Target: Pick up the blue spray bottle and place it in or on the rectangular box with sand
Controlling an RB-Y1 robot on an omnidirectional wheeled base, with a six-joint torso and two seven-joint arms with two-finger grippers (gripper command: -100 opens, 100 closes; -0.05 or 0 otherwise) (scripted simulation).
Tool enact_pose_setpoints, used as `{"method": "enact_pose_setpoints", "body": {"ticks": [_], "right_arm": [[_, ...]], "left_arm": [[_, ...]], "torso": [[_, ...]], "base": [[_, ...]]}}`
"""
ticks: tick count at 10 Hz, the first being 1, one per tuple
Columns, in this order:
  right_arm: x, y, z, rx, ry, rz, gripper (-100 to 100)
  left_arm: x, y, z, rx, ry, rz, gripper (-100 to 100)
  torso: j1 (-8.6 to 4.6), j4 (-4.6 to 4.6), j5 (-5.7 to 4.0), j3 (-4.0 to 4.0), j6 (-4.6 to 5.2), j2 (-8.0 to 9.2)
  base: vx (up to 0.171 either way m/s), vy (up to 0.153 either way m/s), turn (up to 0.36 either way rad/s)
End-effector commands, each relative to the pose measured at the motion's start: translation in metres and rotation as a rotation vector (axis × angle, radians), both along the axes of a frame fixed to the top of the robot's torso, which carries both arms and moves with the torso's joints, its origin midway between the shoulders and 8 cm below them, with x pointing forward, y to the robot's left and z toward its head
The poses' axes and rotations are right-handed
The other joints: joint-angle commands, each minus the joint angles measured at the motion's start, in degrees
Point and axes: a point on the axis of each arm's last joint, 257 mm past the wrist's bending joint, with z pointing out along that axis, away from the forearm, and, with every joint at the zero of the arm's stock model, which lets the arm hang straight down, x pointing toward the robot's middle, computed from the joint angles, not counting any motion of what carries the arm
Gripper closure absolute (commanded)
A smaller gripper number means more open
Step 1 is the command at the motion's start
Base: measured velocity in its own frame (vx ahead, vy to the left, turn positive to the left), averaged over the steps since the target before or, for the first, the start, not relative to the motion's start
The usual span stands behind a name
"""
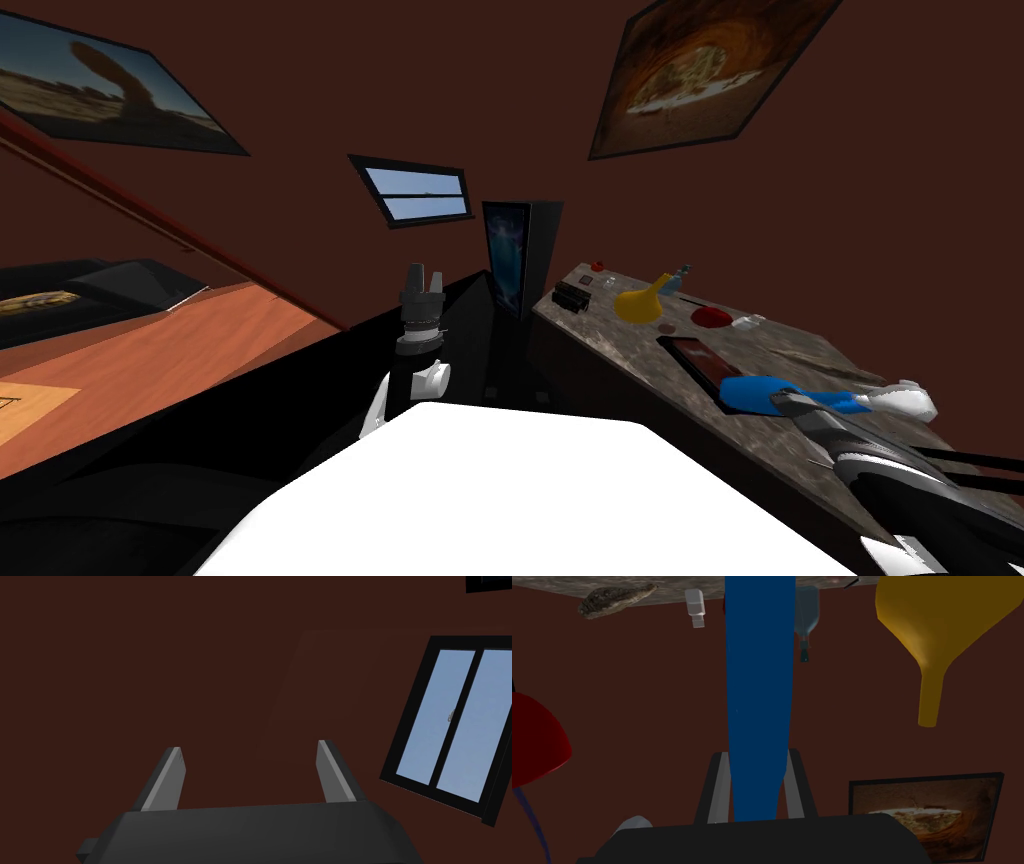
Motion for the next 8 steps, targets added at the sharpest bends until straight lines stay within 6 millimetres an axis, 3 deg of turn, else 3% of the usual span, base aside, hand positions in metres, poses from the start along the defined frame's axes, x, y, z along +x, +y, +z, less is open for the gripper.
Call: {"method": "enact_pose_setpoints", "body": {"ticks": [1,8], "right_arm": [[0.005,-0.008,0.004,-0.014,0.008,0.005,100],[0.023,-0.031,0.023,-0.062,0.034,0.019,100]], "left_arm": [[0.000,0.000,0.000,0.000,0.000,0.000,0],[0.000,0.000,0.000,0.000,0.000,0.000,0]], "torso": [[0.00,0.00,0.00,0.00,0.00,0.00],[0.22,-0.05,0.09,-0.01,-0.09,0.04]], "base": [[0.055,-0.103,0.064],[0.048,-0.088,0.050]]}}
